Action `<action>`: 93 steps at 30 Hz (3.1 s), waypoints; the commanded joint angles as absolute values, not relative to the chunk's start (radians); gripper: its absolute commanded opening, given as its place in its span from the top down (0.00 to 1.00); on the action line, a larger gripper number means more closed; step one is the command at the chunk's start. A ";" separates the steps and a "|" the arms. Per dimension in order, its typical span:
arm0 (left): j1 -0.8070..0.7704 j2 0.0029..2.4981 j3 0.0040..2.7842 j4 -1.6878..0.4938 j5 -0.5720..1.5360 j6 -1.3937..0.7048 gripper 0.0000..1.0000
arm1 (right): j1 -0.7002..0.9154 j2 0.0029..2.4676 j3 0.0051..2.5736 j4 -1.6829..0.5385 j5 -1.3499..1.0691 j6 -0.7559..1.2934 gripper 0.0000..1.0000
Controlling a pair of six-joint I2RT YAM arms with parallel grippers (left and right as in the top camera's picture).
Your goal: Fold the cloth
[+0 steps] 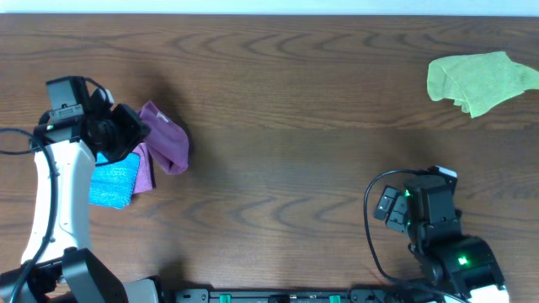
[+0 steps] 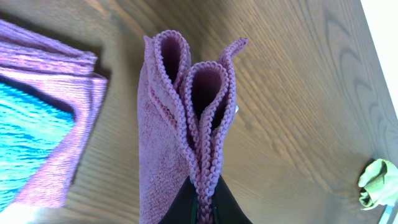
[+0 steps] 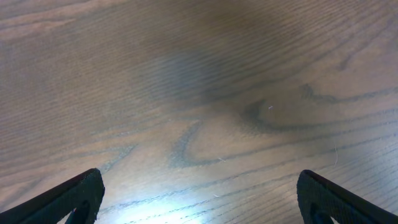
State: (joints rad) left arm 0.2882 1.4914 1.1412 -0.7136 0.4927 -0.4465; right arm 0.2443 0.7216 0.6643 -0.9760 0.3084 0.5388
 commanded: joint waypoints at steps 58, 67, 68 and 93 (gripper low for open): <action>0.684 1.470 1.228 -0.900 0.609 -0.187 0.94 | 0.236 0.715 0.659 -0.977 0.325 0.553 0.01; 0.687 1.470 1.227 -0.931 0.514 -0.186 0.94 | 0.236 0.715 0.659 -0.977 0.325 0.553 0.01; 0.687 1.470 1.226 -0.931 0.496 -0.186 0.94 | 0.236 0.715 0.659 -0.977 0.325 0.553 0.01; 0.746 1.472 1.225 -0.929 0.358 -0.199 0.94 | 0.236 0.715 0.659 -0.977 0.325 0.553 0.01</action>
State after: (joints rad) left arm 0.7223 1.4883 1.1980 -0.9295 0.3805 -0.2050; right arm 0.2443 0.7216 0.6643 -0.9760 0.3084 0.5388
